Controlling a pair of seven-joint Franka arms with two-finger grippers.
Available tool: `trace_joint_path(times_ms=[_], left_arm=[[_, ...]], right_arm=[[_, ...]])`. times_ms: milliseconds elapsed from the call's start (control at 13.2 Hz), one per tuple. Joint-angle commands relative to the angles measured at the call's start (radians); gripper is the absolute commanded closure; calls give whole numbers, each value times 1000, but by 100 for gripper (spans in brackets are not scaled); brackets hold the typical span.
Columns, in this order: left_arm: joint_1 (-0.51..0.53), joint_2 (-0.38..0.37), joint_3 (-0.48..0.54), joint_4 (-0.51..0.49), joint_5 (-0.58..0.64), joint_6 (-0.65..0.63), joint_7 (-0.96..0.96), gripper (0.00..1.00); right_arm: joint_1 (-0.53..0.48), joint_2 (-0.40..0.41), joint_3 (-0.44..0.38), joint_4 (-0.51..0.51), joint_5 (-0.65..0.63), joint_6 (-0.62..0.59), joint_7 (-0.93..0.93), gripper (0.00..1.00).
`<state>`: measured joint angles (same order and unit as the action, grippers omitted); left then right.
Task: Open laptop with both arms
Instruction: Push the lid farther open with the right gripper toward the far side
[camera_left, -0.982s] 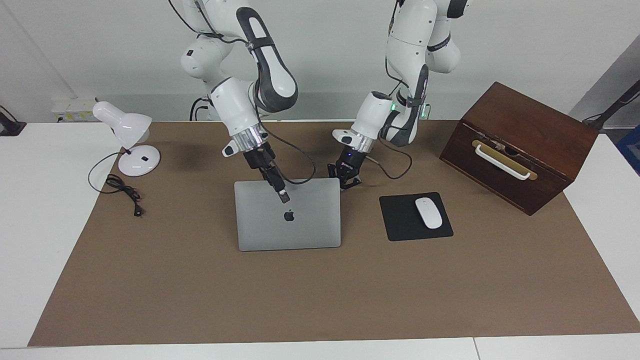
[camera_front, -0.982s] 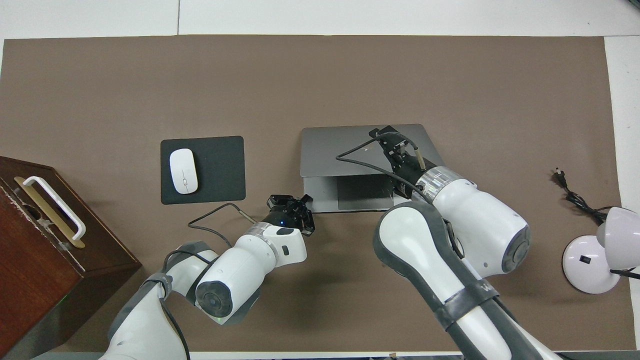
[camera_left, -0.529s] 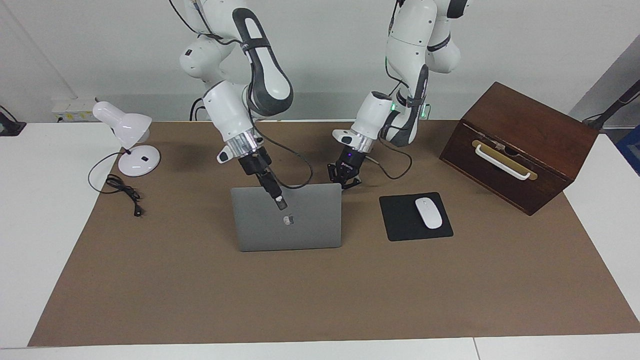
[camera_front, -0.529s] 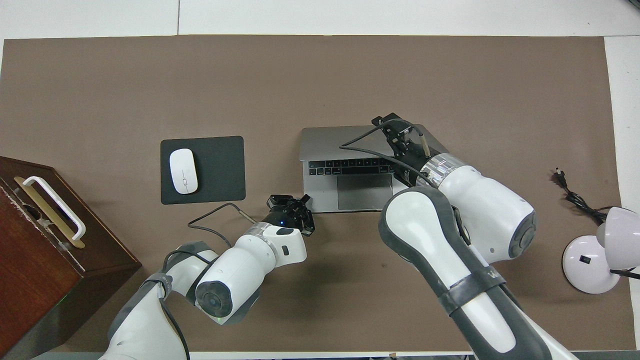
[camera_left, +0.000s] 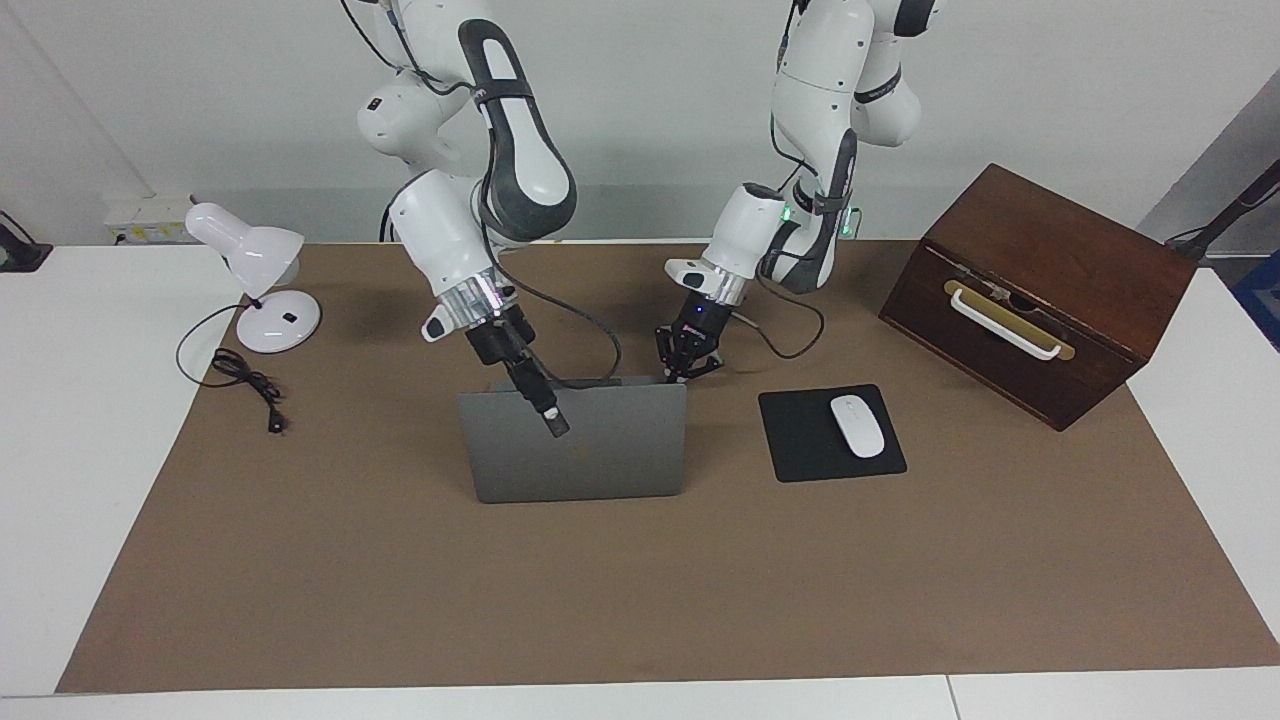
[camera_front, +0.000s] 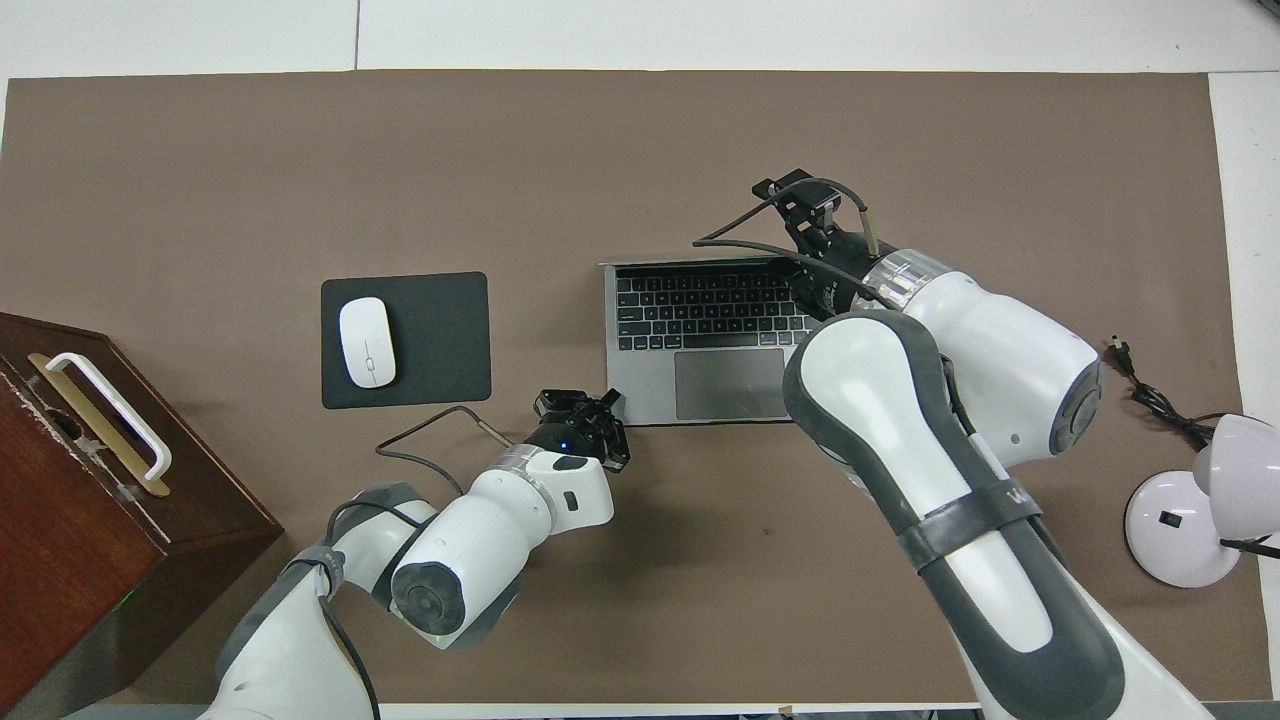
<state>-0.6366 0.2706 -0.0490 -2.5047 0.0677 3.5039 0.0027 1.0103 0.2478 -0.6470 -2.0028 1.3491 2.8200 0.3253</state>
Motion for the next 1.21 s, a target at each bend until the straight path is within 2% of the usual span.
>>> trace_joint_path(times_ms=[0,529,906,1133], left_arm=[[14,95,-5,32,23,3,14,100],[14,96,-5,32,23,3,14,100],[14,96,-5,32,23,3,16,100],[14,96,-5,32,23,1,17,100]], right_arm=[[-57,36,3,73,-33,-75,-29,0],[-117,65,35,133,-38,-103,-15,1],[-128,178,35,249,-36,-126,-14,1],[-142,205,35,282,-36,-145,-14,1]])
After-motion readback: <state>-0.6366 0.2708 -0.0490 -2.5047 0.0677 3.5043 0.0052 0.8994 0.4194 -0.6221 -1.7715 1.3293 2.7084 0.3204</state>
